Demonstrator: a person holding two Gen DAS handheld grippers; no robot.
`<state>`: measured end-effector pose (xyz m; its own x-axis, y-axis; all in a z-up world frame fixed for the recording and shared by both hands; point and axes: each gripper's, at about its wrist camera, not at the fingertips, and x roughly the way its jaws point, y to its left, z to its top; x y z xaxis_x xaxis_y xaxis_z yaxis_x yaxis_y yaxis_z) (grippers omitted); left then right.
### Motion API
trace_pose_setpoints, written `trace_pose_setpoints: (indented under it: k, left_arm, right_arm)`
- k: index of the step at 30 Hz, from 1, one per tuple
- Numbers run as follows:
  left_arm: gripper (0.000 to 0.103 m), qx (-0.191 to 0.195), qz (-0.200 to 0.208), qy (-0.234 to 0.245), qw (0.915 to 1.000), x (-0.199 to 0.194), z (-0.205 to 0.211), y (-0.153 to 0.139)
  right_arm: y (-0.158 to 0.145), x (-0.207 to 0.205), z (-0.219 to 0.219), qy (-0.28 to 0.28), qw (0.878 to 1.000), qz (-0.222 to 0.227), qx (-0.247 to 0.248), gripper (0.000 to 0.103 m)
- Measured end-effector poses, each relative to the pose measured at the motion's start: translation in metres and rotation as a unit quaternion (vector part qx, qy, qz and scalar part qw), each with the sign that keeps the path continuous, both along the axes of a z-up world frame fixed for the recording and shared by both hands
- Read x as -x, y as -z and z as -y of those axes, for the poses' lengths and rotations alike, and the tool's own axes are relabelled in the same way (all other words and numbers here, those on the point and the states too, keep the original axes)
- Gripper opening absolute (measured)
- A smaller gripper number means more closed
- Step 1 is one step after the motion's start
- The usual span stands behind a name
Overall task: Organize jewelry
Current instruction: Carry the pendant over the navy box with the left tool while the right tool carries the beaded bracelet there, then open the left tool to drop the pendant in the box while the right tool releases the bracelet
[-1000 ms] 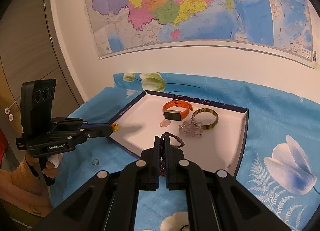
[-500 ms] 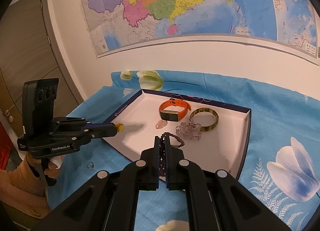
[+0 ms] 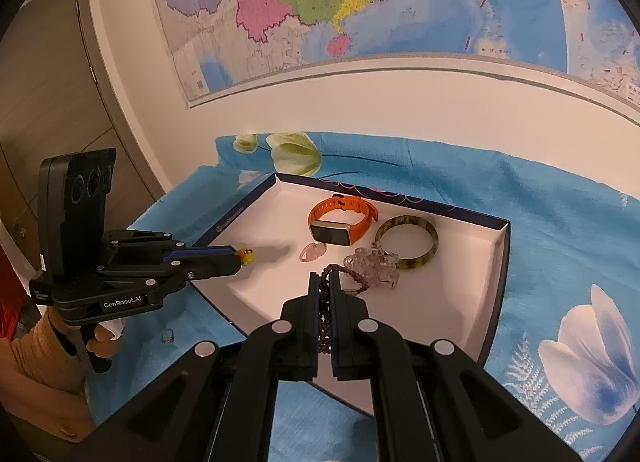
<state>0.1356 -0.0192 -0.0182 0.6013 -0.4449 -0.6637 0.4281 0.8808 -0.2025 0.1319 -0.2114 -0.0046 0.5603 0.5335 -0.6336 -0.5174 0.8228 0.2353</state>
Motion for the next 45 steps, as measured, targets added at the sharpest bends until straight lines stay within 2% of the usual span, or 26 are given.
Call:
trace_pose_setpoints:
  k: [20, 30, 42, 45]
  left_arm:
    - [0.008, -0.025, -0.023, -0.003, 0.9994, -0.022, 0.012, 0.015]
    - [0.008, -0.033, -0.027, -0.004, 0.9991, -0.029, 0.016, 0.018]
    - [0.008, -0.043, -0.039, -0.004, 0.9983, -0.039, 0.018, 0.026]
    - [0.008, -0.046, -0.042, -0.003, 0.9980, -0.042, 0.019, 0.028]
  right_arm:
    - [0.017, -0.028, -0.013, -0.011, 0.999, -0.026, 0.023, 0.003]
    - [0.024, -0.040, -0.028, -0.029, 0.998, -0.034, 0.045, 0.003]
    - [0.037, -0.052, -0.034, -0.026, 0.996, -0.046, 0.070, 0.003]
    - [0.040, -0.053, -0.036, -0.023, 0.995, -0.044, 0.089, 0.004]
